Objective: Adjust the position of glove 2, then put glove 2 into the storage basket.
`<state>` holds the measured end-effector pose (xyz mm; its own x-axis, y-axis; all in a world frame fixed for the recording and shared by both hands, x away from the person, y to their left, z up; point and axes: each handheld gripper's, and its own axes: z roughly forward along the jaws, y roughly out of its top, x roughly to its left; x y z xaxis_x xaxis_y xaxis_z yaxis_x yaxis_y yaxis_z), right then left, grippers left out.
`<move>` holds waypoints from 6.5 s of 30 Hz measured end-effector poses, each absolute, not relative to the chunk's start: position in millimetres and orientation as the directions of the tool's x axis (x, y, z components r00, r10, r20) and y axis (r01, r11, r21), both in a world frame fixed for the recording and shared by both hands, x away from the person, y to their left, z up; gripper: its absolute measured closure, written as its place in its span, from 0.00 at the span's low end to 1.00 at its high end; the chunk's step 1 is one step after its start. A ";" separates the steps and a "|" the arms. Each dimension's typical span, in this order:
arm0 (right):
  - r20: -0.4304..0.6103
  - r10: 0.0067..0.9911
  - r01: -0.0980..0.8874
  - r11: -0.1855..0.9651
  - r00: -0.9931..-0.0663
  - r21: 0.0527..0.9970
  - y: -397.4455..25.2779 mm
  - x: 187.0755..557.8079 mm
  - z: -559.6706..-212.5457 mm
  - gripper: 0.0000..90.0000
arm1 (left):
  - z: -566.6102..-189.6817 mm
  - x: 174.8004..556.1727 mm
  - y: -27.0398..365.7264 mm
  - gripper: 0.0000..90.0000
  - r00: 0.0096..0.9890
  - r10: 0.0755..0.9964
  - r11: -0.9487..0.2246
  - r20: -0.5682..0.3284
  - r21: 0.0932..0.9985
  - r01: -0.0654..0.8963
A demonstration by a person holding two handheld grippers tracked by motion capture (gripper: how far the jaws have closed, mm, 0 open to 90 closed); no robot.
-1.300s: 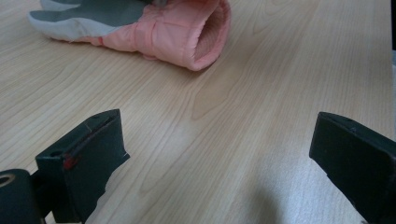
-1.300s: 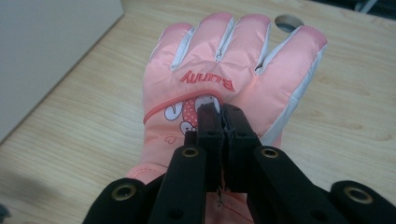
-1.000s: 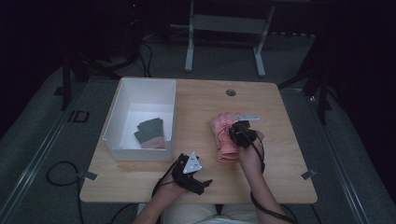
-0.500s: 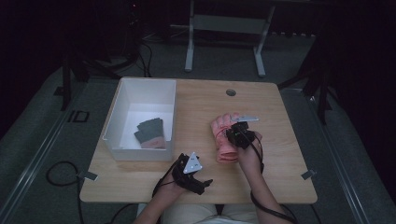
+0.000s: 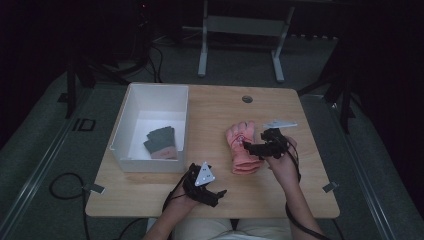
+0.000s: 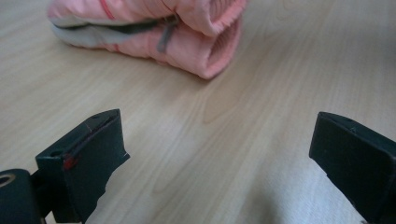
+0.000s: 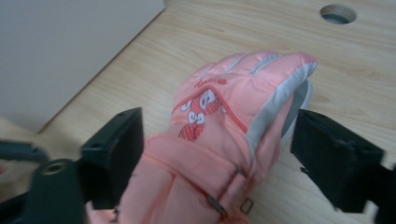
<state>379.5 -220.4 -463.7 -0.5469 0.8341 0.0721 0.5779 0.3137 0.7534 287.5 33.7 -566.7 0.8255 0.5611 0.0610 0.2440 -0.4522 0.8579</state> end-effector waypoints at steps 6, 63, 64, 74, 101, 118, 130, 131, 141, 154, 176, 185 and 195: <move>-0.057 0.810 0.479 0.401 -0.584 0.781 -239.3 373.3 -461.4 0.17 | -565.9 285.2 28.4 0.03 0.827 0.559 -0.459 0.060 0.853 0.248; -0.026 0.760 0.462 0.422 -0.650 0.780 -235.0 426.3 -467.2 0.64 | -488.4 411.9 -26.8 0.41 0.747 0.662 -0.429 -0.066 0.784 0.449; -0.017 0.760 0.467 0.417 -0.650 0.780 -234.3 426.8 -470.2 0.64 | -490.9 414.2 -26.9 0.41 0.742 0.667 -0.434 -0.064 0.776 0.457; -0.002 0.765 0.569 0.482 -0.644 0.666 -239.0 436.3 -508.5 0.44 | -519.2 432.7 -25.0 0.37 0.690 0.708 -0.425 -0.153 0.688 0.588; 0.176 0.770 0.648 0.363 -0.613 0.670 -239.7 435.4 -515.0 0.75 | -519.9 454.5 -32.7 0.87 0.692 0.640 -0.440 -0.333 0.580 0.686; 0.176 0.757 0.573 0.300 -0.630 0.763 -250.4 420.4 -462.0 0.75 | -452.1 442.6 -32.9 0.88 0.749 0.612 -0.471 -0.252 0.646 0.601; 0.161 0.740 0.521 0.285 -0.653 0.805 -238.3 415.4 -425.9 0.75 | -411.2 435.3 -14.5 0.88 0.760 0.614 -0.467 -0.214 0.678 0.568; 0.166 0.737 0.520 0.280 -0.655 0.807 -236.3 415.3 -422.7 0.75 | -408.7 434.8 -12.8 0.88 0.759 0.616 -0.465 -0.212 0.680 0.567; 0.145 0.715 0.476 0.286 -0.684 0.832 -207.8 416.1 -391.6 0.75 | -373.1 427.6 16.7 0.88 0.742 0.648 -0.457 -0.173 0.691 0.560; 0.129 0.671 0.429 0.303 -0.730 0.851 -161.0 421.2 -365.7 0.75 | -343.7 418.3 64.4 0.88 0.699 0.701 -0.430 -0.139 0.700 0.570; 0.138 0.560 0.381 0.344 -0.817 0.858 -49.2 432.4 -341.7 0.75 | -314.1 396.7 167.8 0.88 0.588 0.805 -0.383 -0.084 0.682 0.623; 0.161 0.499 0.386 0.387 -0.851 0.837 1.9 444.0 -352.1 0.75 | -329.2 391.7 217.2 0.88 0.520 0.846 -0.318 -0.114 0.674 0.666; 0.163 0.472 0.394 0.445 -0.866 0.804 46.2 456.2 -378.2 0.75 | -362.4 395.8 251.4 0.88 0.439 0.883 -0.240 -0.165 0.645 0.725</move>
